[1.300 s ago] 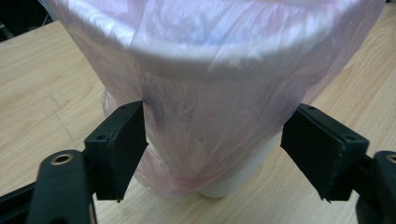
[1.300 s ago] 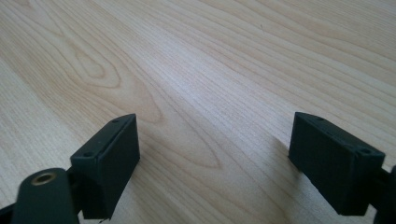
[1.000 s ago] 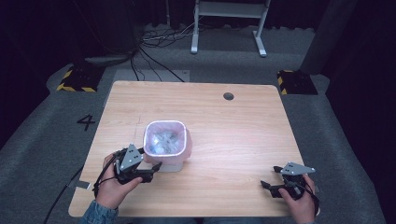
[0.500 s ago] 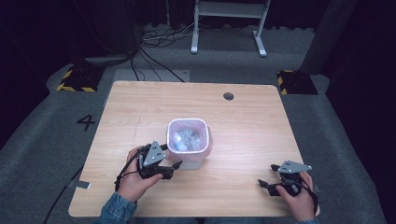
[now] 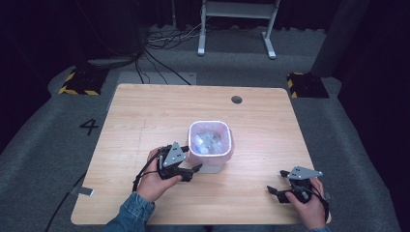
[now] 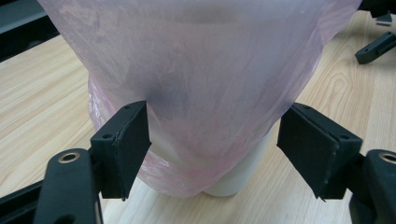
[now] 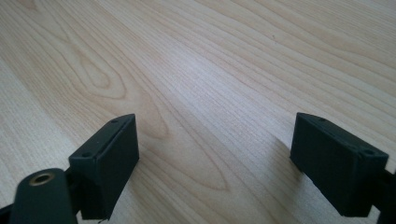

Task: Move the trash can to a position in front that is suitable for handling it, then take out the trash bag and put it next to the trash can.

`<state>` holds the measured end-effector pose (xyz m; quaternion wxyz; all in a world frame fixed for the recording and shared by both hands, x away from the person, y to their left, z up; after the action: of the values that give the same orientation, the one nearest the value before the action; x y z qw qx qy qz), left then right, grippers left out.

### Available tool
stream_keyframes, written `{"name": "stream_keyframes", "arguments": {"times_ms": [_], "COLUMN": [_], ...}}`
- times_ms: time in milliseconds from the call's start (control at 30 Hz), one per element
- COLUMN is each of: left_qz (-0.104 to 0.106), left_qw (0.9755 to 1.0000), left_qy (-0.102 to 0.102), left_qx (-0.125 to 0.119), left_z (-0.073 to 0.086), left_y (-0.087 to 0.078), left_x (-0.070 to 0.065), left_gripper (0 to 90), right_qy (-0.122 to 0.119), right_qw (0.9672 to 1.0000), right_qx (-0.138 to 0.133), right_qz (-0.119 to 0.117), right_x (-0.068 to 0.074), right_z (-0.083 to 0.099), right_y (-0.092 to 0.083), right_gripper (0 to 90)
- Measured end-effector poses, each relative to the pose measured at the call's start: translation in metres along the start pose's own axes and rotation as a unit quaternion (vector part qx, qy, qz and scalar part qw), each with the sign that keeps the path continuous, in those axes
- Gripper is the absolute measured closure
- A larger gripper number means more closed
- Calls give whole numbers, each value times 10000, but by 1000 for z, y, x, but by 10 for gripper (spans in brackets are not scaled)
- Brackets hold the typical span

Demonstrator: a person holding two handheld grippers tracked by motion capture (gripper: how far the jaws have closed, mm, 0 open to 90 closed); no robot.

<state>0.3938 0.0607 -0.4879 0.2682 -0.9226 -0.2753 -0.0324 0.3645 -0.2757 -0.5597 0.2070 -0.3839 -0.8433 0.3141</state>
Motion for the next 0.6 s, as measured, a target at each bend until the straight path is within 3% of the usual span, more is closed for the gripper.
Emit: {"name": "stream_keyframes", "arguments": {"times_ms": [200, 300, 467, 600], "left_qz": [98, 56, -28, -221], "left_qw": [9999, 10000, 10000, 9997], "left_qy": [61, 44, 62, 20], "left_qx": [-5, -54, -36, 138], "left_z": [-6, -8, -10, -4], "left_y": [12, 16, 9, 0], "left_x": [-5, -3, -3, 2], "left_gripper": [255, 239, 240, 229], "right_qy": [-17, 25, 10, -26], "right_qw": [10000, 9998, 9994, 9987], "right_qx": [4, -30, -271, -474], "right_qz": [-33, -182, -199, -193], "right_x": [2, 5, 10, 15], "right_z": [-1, -3, -16, -32], "right_y": [2, 3, 0, -3], "right_gripper": [152, 159, 159, 160]}}
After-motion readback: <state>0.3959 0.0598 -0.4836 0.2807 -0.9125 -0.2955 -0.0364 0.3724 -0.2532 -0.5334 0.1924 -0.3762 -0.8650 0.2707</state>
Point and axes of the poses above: each handheld gripper's, and its own axes: y roughly forward along the jaws, z roughly out of its underside, x roughly to its left, the point moved 8 cm from there along y, roughly forward along the jaws, and after that the axes turned 9 degrees about y, right-handed, at the moved point
